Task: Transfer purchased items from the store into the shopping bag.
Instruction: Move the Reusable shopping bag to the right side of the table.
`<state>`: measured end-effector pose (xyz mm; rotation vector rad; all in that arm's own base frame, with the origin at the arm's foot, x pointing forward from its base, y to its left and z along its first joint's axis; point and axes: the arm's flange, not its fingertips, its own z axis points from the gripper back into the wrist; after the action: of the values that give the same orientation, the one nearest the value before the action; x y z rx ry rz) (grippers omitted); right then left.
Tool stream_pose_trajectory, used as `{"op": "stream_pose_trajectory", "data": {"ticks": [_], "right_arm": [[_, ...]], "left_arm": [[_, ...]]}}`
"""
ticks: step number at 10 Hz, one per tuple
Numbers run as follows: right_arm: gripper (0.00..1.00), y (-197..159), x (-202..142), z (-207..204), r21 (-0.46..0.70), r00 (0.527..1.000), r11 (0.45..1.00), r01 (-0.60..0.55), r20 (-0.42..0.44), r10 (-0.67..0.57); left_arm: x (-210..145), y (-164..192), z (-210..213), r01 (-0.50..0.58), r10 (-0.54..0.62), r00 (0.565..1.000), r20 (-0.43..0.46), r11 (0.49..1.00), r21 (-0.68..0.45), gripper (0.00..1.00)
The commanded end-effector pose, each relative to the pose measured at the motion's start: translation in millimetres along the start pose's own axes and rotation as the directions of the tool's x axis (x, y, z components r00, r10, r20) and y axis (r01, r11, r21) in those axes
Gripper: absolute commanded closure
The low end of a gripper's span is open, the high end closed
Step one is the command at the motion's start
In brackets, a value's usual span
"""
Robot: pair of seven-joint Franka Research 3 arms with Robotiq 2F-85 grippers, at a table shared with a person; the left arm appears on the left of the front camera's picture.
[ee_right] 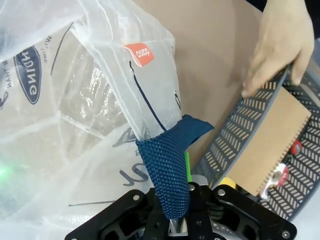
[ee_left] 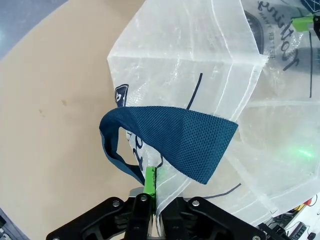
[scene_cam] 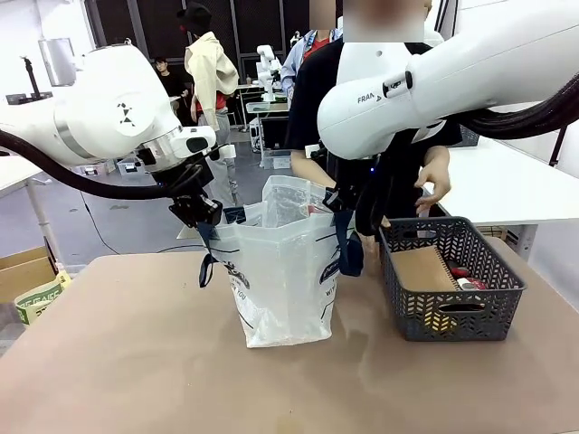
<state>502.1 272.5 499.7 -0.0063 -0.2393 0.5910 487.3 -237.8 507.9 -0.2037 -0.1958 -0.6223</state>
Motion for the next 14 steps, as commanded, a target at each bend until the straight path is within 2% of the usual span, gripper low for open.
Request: {"op": "stream_pose_trajectory", "data": {"ticks": [1, 14], "right_arm": [[1.0, -0.7, -0.3, -0.3, 0.0, 1.0, 1.0, 0.002, -0.001, -0.002], [1.0, -0.7, -0.3, -0.3, 0.0, 1.0, 1.0, 0.002, -0.001, -0.002]], "left_arm": [[-0.5, -1.1, 3.0, -0.011, 0.011, 1.0, 0.004, 1.0, 0.004, 1.0], [-0.5, -1.1, 3.0, -0.011, 0.011, 1.0, 0.004, 1.0, 0.004, 1.0]]}}
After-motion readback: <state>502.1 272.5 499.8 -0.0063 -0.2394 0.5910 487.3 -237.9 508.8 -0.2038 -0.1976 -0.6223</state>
